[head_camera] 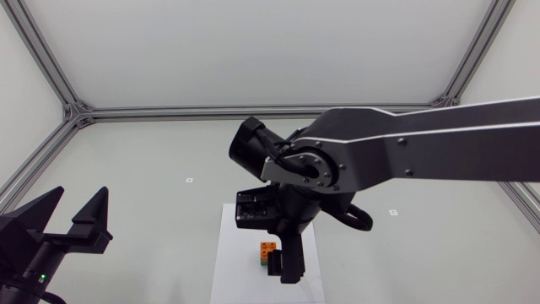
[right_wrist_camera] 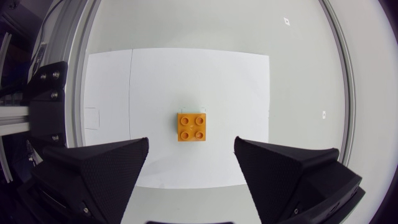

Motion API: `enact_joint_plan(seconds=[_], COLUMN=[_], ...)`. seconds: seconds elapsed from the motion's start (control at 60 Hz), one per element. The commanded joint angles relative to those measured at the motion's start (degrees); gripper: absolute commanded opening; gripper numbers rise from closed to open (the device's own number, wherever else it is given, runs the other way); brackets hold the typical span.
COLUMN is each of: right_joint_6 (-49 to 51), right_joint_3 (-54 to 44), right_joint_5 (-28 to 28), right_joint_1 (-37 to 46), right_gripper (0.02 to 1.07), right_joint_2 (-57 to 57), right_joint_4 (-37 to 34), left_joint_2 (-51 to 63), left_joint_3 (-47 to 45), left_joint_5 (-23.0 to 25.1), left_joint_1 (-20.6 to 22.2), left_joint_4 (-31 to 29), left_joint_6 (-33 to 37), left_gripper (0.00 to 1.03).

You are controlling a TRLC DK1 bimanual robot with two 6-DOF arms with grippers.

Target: Pick up the orange 2x2 brick with the right arm and stack it on top of the green 2x2 brick in the center

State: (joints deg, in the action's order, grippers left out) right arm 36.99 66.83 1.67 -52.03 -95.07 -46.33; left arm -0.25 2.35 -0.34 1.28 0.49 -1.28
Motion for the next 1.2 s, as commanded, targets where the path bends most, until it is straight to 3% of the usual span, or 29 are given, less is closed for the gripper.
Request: enact_joint_plan(seconds=[0.0, 0.383, 0.95, 1.183], right_joint_6=[-1.84, -6.76, -8.25, -8.16], right_joint_3=[-1.79, -9.61, -25.61, -34.13], right_joint_5=[-0.18, -0.79, -2.73, -2.29], right_joint_1=[1.14, 11.86, 39.9, 47.46], right_gripper=[1.03, 1.03, 1.03, 1.03], right_joint_2=[4.98, 27.04, 52.18, 61.05], right_joint_4=[-0.87, 1.94, 14.25, 21.01], left_joint_2=[-0.45, -0.45, -0.45, -0.45], left_joint_3=[-2.35, -2.35, -2.35, -2.35], left_joint_5=[0.34, 0.25, 0.25, 0.25], left_joint_1=[-0.22, -0.14, -0.14, -0.22], left_joint_4=[-0.76, -0.84, -0.76, -0.84], left_joint_6=[0.75, 0.75, 0.75, 0.75], left_gripper=[0.99, 0.99, 0.99, 0.99])
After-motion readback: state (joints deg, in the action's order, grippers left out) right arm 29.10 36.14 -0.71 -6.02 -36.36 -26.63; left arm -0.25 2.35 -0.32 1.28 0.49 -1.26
